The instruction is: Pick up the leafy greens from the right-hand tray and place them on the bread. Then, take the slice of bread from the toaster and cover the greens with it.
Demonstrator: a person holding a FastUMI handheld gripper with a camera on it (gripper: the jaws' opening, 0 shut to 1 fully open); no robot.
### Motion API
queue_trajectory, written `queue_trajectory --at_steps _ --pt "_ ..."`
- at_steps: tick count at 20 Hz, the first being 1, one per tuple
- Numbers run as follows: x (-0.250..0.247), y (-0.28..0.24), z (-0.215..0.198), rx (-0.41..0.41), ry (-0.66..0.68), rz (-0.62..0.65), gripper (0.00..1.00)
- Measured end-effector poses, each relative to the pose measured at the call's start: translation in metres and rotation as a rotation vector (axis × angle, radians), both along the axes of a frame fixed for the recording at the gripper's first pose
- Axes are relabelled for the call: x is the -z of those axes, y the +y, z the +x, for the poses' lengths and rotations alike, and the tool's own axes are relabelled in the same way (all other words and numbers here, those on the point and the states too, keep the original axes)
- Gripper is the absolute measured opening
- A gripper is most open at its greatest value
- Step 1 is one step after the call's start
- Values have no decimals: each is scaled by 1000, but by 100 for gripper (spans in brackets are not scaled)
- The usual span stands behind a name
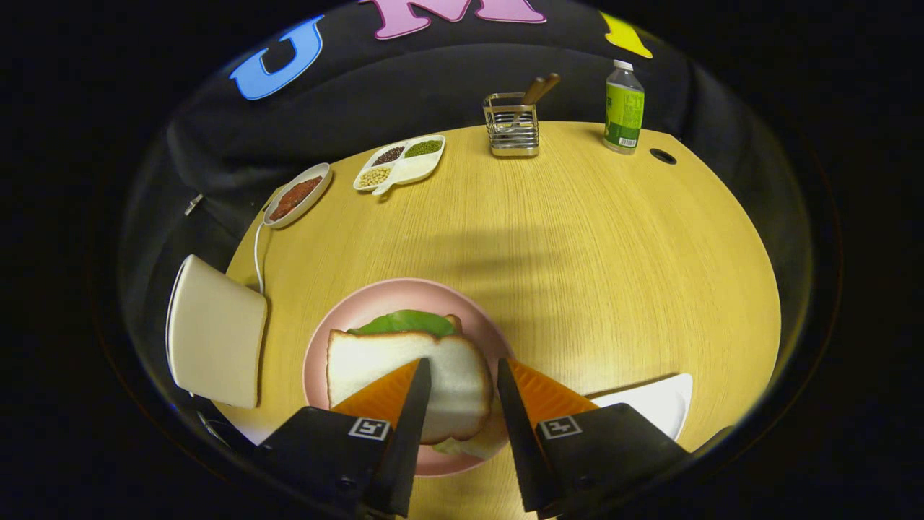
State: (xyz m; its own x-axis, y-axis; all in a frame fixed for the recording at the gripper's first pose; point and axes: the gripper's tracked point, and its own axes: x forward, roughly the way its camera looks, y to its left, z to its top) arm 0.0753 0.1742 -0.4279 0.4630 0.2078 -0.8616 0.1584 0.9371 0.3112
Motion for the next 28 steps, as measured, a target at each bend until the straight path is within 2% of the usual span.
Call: queue_trajectory --at_steps 1,3,4,5,10,14,22,28 --pt "-2 1 3 -4 -15 0 62" --pt "-7 2 6 -8 -45 -1 76" --pt "-10 0 8 -9 -62 -21 92" --pt "-11 -5 7 -14 -80 -51 99" --pt "-27 -10 8 -44 -160 -80 99" --pt "-59 -19 11 -71 -276 -99 99" --pt "-166 -90 -8 -200 -633 -300 98" --pt "-258 -134 -48 -214 -847 -385 98"
